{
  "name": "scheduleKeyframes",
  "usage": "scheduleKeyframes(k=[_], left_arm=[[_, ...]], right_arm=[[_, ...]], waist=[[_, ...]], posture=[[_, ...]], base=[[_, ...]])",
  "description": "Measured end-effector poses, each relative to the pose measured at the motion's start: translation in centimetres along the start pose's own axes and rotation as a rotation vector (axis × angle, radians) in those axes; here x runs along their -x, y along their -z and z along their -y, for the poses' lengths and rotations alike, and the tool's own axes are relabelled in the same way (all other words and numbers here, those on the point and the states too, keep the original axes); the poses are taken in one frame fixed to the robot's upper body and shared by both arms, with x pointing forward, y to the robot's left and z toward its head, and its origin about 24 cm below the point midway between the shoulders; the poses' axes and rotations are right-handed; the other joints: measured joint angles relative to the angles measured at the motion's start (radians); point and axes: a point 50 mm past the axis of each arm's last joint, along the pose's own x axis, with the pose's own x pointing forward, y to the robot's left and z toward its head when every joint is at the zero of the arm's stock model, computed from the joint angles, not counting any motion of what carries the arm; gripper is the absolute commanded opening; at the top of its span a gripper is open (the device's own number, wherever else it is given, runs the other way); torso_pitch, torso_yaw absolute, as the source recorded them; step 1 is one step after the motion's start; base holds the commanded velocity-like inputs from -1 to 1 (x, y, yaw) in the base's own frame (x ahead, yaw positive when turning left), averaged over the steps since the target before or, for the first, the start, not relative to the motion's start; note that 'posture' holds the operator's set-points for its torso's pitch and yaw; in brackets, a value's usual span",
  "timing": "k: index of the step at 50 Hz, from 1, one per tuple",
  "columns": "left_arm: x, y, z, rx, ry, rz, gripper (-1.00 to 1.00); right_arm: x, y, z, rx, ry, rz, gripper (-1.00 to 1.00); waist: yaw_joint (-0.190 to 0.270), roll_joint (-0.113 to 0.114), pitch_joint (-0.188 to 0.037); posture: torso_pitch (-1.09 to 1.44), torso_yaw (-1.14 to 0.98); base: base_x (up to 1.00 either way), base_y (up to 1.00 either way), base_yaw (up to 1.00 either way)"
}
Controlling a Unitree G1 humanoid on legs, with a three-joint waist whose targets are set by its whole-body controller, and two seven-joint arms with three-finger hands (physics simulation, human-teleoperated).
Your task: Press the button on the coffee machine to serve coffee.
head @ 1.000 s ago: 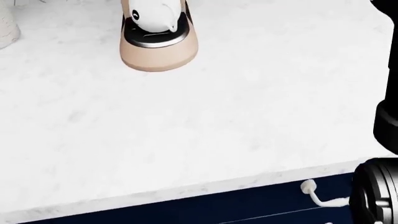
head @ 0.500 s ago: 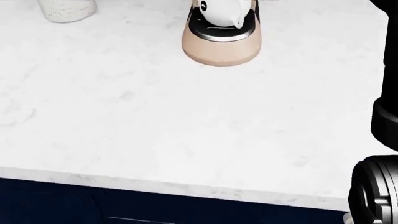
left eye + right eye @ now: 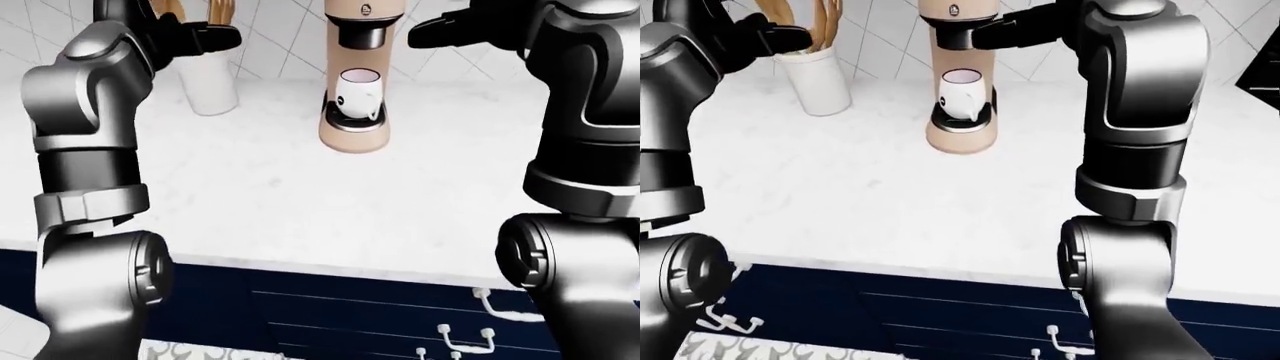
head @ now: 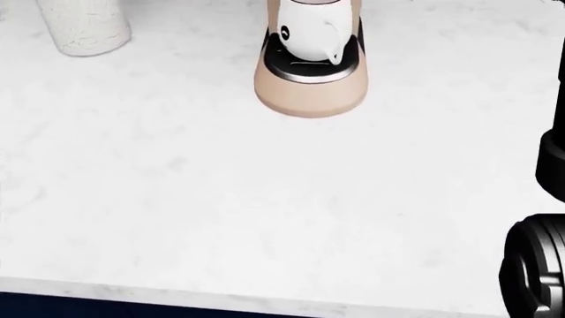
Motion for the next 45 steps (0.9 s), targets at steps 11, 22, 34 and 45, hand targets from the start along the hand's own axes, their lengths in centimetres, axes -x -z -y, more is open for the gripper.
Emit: scheduleKeyframes(k=[11, 22, 34, 45], left_arm=[[-0.1, 2.3, -1.3, -0.001, -0.05, -0.094, 1.0], [0.5, -0.8, -0.9, 0.002, -0.032, 0.038, 1.0], [0.2, 1.0, -0.2, -0.003, -0.005, -0.036, 1.0], [0.3, 1.4, -0.6, 0.003, -0.015, -0.044, 1.0]], right_arm=[[-0.7, 1.5, -1.4, 0.008, -0.056, -0.07, 1.0], [0.0, -0.7, -0.8, 0.007, -0.022, 0.042, 1.0], [-0.6, 1.6, -0.4, -0.001, -0.002, -0.054, 1.0], [-0.6, 1.4, -1.0, 0.007, -0.018, -0.044, 1.0]], waist=[[0.015, 0.015, 0.013], [0.035, -0.051, 0.011], [-0.015, 0.039, 0.023], [-0.002, -0.001, 0.008]], posture=[[0.0, 0.0], [0.0, 0.0], [0.0, 0.0], [0.0, 0.0]], base=[[0.11, -0.03, 0.0], [0.17, -0.43, 0.0], [0.03, -0.26, 0.0], [0.0, 0.0, 0.0]])
